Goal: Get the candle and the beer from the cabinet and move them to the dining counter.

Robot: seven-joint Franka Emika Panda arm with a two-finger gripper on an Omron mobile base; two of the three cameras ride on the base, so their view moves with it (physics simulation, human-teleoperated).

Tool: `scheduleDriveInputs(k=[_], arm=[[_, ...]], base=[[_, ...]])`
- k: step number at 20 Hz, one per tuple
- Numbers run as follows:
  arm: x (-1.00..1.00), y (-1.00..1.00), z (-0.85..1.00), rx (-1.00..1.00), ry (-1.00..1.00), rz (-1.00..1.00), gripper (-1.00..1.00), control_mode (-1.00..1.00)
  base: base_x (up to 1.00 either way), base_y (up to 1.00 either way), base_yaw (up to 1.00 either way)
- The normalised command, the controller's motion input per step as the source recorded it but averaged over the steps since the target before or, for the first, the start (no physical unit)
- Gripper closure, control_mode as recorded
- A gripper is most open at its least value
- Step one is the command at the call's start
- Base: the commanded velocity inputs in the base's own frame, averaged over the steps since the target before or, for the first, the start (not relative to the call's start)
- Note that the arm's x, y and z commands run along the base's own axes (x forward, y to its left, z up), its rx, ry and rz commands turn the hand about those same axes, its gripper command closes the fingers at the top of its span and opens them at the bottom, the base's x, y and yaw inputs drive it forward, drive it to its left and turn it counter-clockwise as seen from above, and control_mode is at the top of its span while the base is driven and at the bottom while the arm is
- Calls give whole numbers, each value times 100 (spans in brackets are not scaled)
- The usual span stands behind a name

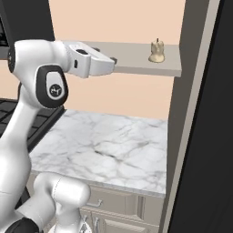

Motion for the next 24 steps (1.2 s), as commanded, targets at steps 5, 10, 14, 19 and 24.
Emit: scheduleDriveInputs(k=[5, 10, 14, 19, 24], arm=[[26, 0, -3, 0, 0, 0, -100, -100], [32, 4, 0, 0, 0, 0, -100, -100], [44, 6, 0, 0, 0, 0, -100, -100], [25, -32, -1, 6, 4, 2, -100, -100], [41, -6, 0, 2, 10, 0, -100, -100]], base=[[0, 0, 0], [0, 0, 0], [0, 0, 0], [0, 0, 0], [0, 0, 0]])
